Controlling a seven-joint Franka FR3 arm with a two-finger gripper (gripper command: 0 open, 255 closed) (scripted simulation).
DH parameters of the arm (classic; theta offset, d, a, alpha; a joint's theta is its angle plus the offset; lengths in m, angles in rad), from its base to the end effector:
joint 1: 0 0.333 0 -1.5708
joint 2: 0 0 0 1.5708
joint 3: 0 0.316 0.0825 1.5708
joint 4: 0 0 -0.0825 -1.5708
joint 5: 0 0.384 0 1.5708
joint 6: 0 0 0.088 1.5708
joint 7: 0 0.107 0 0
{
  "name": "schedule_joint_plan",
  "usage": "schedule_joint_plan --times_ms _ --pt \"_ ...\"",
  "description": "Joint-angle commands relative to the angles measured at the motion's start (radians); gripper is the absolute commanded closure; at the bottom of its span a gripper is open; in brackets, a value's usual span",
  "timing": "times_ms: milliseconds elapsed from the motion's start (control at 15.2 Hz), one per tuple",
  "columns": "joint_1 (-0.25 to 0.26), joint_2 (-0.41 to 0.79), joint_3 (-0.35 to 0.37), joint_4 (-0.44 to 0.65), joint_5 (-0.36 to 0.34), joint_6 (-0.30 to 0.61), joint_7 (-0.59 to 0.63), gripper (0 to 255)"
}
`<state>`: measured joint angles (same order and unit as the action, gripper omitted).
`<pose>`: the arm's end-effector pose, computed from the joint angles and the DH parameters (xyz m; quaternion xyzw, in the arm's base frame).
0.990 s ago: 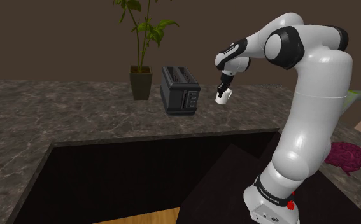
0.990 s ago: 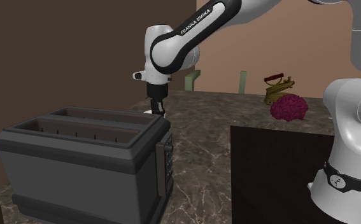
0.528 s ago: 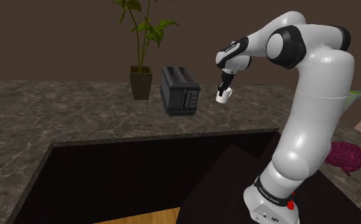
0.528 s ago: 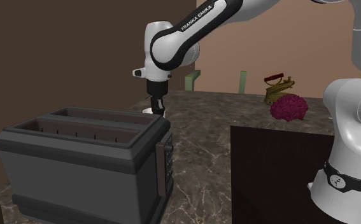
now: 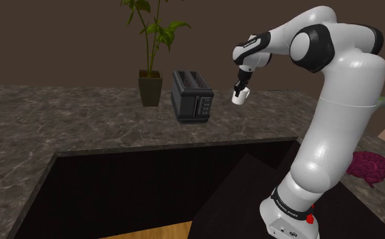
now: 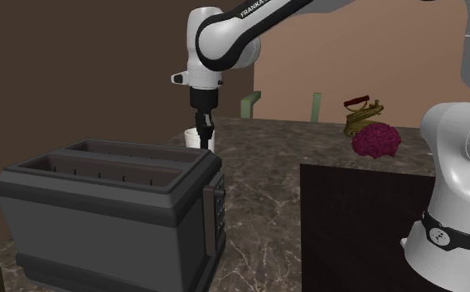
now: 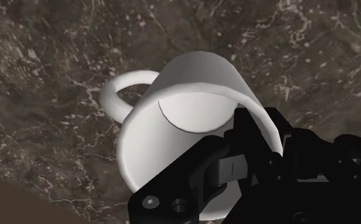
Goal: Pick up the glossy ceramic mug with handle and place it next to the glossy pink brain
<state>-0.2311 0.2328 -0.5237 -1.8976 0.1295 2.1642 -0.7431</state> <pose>0.4598 -0.4046 0.4014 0.9989 -0.0325 0.0230 0.0251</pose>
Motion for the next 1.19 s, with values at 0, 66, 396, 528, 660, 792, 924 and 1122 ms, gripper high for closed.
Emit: schedule_joint_plan --times_ms 0,66,396,528,660,792,924,1122 --pt "0.003 -0.013 -0.002 0.014 -0.009 -0.025 0.007 255" --pt "0.004 -0.018 -0.003 0.022 -0.013 -0.037 0.009 255" --pt "0.007 -0.041 -0.008 0.063 -0.029 -0.098 0.019 255" --pt "0.008 -0.049 -0.009 0.081 -0.034 -0.123 0.023 255" --pt "0.009 -0.055 -0.01 0.101 -0.039 -0.148 0.026 255" --pt "0.009 -0.061 -0.011 0.121 -0.043 -0.173 0.028 255" --pt "0.009 -0.066 -0.012 0.142 -0.046 -0.199 0.031 255" --pt "0.009 -0.072 -0.013 0.176 -0.05 -0.237 0.033 255"
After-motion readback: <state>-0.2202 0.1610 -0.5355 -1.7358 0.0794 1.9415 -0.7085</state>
